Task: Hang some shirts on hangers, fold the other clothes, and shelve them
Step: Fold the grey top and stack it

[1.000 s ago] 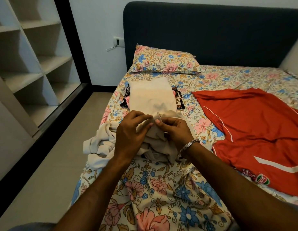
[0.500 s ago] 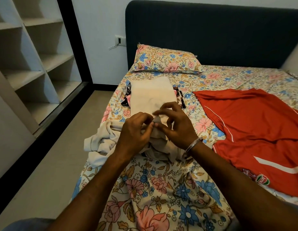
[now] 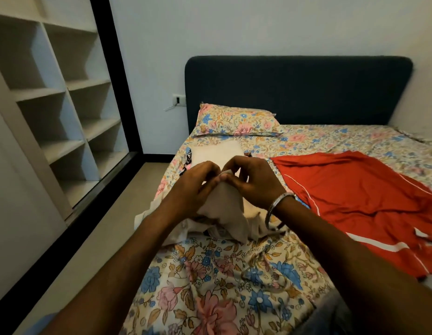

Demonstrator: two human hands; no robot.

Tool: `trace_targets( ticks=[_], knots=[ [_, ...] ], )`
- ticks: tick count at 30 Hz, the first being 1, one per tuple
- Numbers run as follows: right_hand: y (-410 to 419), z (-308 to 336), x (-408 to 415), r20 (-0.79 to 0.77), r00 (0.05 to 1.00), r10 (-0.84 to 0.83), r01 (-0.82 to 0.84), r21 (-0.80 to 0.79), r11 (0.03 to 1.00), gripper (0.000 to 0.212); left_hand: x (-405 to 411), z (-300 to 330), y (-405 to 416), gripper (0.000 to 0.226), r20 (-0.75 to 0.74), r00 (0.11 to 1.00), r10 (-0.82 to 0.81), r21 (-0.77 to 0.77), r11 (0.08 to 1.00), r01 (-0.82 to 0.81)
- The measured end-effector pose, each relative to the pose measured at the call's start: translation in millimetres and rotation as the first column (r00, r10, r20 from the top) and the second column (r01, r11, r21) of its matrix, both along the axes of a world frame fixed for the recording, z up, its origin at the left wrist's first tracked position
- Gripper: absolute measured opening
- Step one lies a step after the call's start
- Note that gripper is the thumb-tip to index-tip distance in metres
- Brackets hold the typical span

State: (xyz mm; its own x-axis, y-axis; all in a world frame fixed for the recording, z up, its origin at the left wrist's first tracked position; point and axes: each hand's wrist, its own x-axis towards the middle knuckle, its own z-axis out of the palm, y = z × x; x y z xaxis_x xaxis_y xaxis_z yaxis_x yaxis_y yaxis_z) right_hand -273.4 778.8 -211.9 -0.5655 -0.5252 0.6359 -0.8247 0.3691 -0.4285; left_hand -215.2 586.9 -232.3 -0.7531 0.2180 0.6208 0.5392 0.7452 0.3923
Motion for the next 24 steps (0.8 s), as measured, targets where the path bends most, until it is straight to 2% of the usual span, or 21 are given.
trace_targets(
  ticks=[3, 5, 8, 11, 13, 17, 19, 22, 24],
  knots=[
    [3.9, 19.8, 6.3, -0.074, 0.997, -0.009, 0.015, 0.082, 0.996, 0.003, 5.4, 8.5, 3.8, 0.023, 0.106, 0.994, -0.032, 0.033, 0.999, 0.028],
    [5.7, 33.4, 8.8, -0.035, 0.999, 0.022, -0.019, 0.076, 0.997, 0.002, 10.9, 14.5, 9.2, 0.023, 0.147, 0.988, -0.055, 0.175, 0.984, 0.028],
    [9.6, 47.9, 14.2, 0.072, 0.995, 0.062, -0.067, 0.069, 0.995, 0.013, 16.7, 24.9, 16.3, 0.013, 0.091, 0.995, -0.03, 0.358, 0.934, -0.004],
    [11.9, 54.2, 21.0, -0.025, 1.0, 0.001, 0.002, 0.139, 0.99, 0.013, 25.0, 39.2, 24.9, 0.019, 0.016, 0.999, -0.038, 0.375, 0.927, 0.029],
    [13.5, 62.6, 24.7, -0.055, 0.998, -0.041, 0.046, 0.094, 0.995, 0.013, 29.9, 47.7, 27.3, 0.018, 0.014, 0.998, -0.066, 0.38, 0.923, 0.056],
    [23.3, 90.7, 31.8, -0.039, 0.999, -0.012, 0.01, -0.041, 0.999, 0.009, 40.5, 51.0, 21.3, 0.018, 0.074, 0.985, -0.158, 0.461, 0.881, 0.107],
    [35.4, 110.2, 31.1, 0.008, 1.0, -0.013, 0.014, -0.093, 0.996, 0.008, 40.9, 35.8, 16.4, 0.021, 0.179, 0.966, -0.184, 0.428, 0.899, 0.092],
    [58.9, 136.4, 26.6, 0.074, 0.997, -0.021, 0.032, -0.152, 0.988, 0.009, 38.4, -2.0, 16.7, 0.026, 0.353, 0.922, -0.161, 0.22, 0.972, 0.085],
    [74.7, 144.9, 25.1, 0.103, 0.992, -0.069, 0.084, -0.156, 0.984, 0.008, 40.3, -26.0, 23.6, 0.026, 0.425, 0.891, -0.161, 0.161, 0.982, 0.101]
  ],
)
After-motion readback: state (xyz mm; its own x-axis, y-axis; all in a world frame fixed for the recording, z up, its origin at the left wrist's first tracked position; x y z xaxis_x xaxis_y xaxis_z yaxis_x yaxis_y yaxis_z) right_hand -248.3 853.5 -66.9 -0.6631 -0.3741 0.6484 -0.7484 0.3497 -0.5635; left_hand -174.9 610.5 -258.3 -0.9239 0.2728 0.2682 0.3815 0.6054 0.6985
